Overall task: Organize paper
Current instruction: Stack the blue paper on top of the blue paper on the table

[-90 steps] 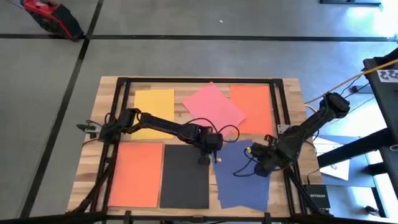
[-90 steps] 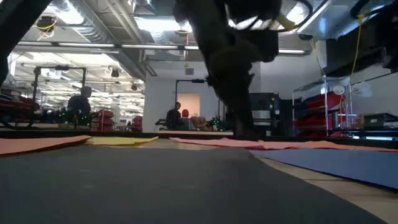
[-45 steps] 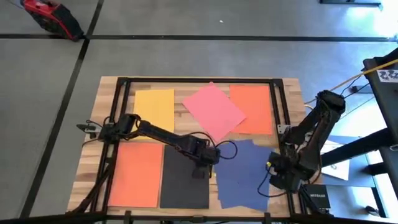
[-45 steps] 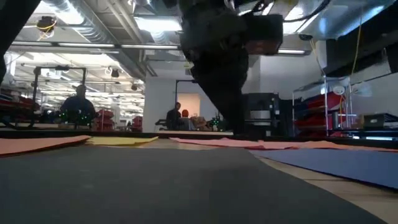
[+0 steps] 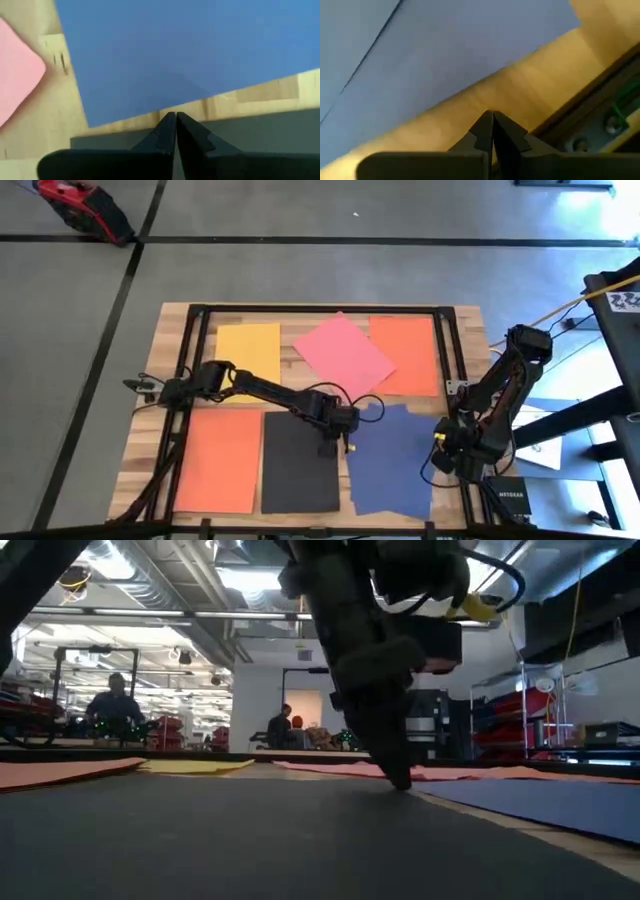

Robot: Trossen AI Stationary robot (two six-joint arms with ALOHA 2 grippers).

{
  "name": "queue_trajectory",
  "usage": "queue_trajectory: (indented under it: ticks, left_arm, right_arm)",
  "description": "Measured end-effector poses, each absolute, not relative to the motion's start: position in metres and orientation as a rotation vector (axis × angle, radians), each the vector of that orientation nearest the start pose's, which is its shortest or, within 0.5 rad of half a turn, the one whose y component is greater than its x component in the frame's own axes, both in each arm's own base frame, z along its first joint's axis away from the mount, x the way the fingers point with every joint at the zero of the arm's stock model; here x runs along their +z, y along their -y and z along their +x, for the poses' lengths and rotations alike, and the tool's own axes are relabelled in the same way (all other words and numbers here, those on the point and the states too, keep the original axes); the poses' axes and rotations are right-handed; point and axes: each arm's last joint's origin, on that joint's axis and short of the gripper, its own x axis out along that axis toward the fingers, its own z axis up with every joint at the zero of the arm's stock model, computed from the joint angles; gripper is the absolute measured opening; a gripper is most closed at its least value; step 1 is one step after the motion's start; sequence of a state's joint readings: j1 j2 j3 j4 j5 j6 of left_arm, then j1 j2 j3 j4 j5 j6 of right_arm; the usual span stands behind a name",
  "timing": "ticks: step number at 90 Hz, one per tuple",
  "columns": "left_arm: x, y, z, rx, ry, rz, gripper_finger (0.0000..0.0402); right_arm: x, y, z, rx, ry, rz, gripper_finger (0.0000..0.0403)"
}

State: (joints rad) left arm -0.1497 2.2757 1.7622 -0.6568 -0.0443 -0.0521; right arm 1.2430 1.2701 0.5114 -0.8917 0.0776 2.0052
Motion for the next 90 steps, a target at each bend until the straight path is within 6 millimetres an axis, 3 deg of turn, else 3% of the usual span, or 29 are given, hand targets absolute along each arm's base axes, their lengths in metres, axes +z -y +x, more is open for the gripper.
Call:
queue_trajectory:
  ticks: [48, 90]
  left_arm:
    - [0.15, 0.066, 0.475, -0.07, -1.079, 0.056, 0.0]
    - [0.146, 0.066, 0.464, -0.047, -1.2, 0.042, 0.0]
  right_arm:
    - [0.129, -0.139, 0.054, -0.68, -1.357, 0.558, 0.0]
    - [0.128, -0.14, 0.054, -0.678, -1.357, 0.557, 0.0]
